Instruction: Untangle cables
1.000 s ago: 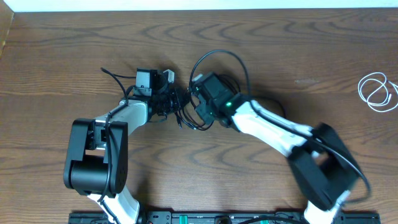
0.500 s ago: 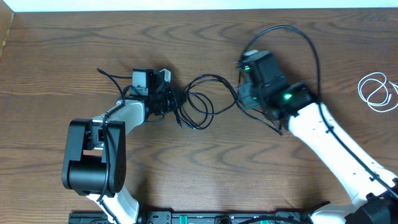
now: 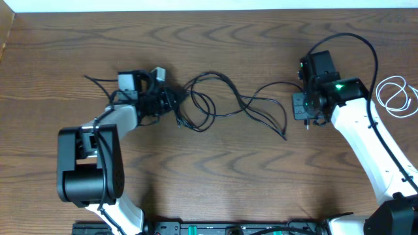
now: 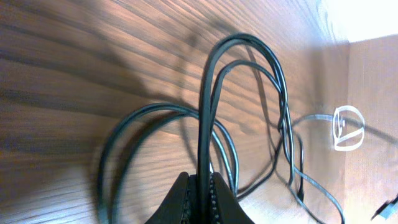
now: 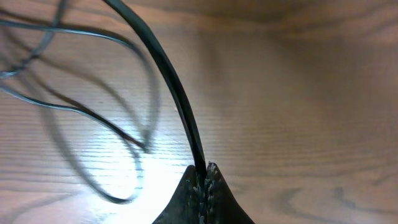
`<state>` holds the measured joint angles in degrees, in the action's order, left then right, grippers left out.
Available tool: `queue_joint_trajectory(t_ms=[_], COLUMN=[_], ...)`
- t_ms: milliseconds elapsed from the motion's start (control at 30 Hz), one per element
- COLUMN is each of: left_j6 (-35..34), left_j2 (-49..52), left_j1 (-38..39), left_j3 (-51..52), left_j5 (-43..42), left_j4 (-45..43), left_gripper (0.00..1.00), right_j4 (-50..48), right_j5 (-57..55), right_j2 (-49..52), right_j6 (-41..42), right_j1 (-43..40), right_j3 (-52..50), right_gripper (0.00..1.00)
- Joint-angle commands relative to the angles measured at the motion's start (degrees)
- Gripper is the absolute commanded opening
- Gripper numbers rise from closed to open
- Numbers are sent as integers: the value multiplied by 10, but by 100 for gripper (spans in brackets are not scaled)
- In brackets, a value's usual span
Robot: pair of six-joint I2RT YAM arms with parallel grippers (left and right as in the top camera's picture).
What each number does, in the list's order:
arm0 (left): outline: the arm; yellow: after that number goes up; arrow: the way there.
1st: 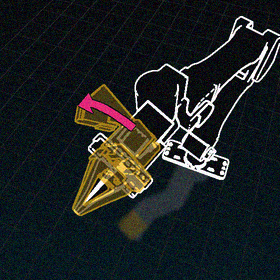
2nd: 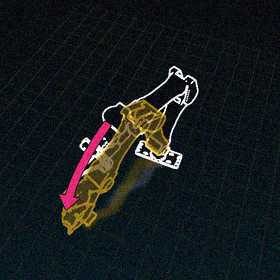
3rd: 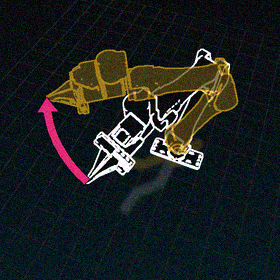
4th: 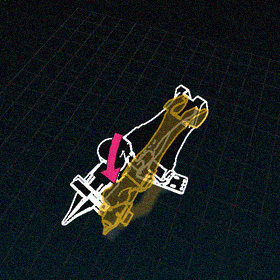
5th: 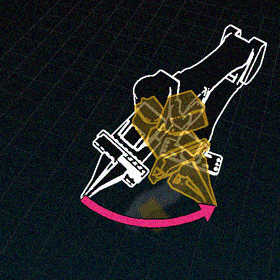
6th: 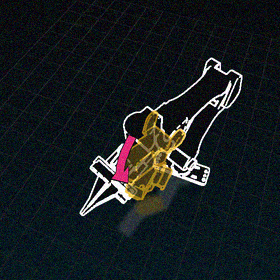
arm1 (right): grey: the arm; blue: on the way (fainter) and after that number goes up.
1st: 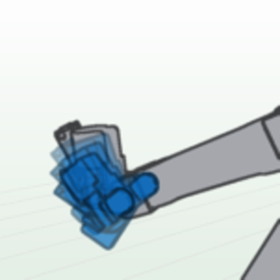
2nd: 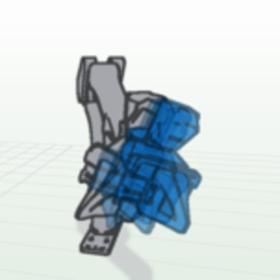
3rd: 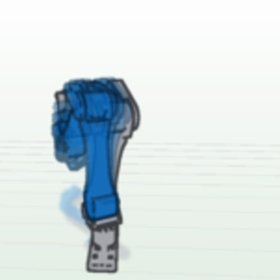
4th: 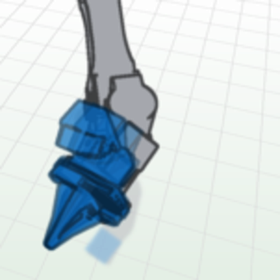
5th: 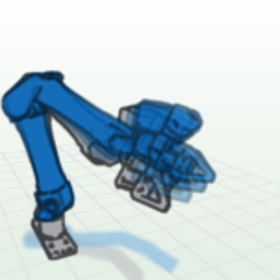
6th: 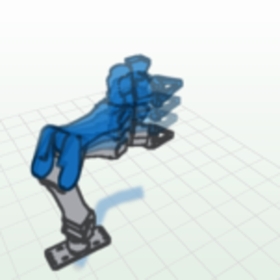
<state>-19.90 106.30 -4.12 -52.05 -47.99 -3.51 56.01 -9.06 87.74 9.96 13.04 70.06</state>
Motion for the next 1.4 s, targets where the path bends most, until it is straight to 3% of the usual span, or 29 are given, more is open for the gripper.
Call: queue_joint_trajectory(t_ms=[0,267,400,533,733,933,1000,1033,1133,1200,1367], left_j6=[-23,-173,-262,-269,-263,-259,-249,-249,-243,-232,-209], left_j2=[-13,-13,-13,-13,-13,-13,-13,-13,-14,-16,-37], left_j1=[-40,-118,-139,-138,-132,-123,-119,-118,-115,-114,-109], left_j3=[16,92,129,137,137,137,137,137,137,136,136], left_j5=[-11,52,86,82,42,20,-24,-47,-88,-88,-88], left_j4=[0,-56,-96,-127,-168,-180,-208,-228,-268,-268,-259], left_gripper=[8,8,8,8,8,9,22,32,76,92,93], right_j4=[2,-22,-19,-9,2,-25,-40,-46,-56,-54,-34], right_j5=[-9,7,72,209,519,517,490,471,413,376,264], right_j2=[5,6,6,6,6,6,6,6,6,6,6], right_j6=[15,80,97,77,-69,-100,-78,-63,-20,-5,24], right_j1=[-16,-30,-30,-29,-12,17,17,17,16,16,16], right_j3=[-30,-110,-144,-172,-200,-201,-201,-201,-201,-201,-201], right_gripper=[1,1,1,1,1,1,1,1,1,1,1])
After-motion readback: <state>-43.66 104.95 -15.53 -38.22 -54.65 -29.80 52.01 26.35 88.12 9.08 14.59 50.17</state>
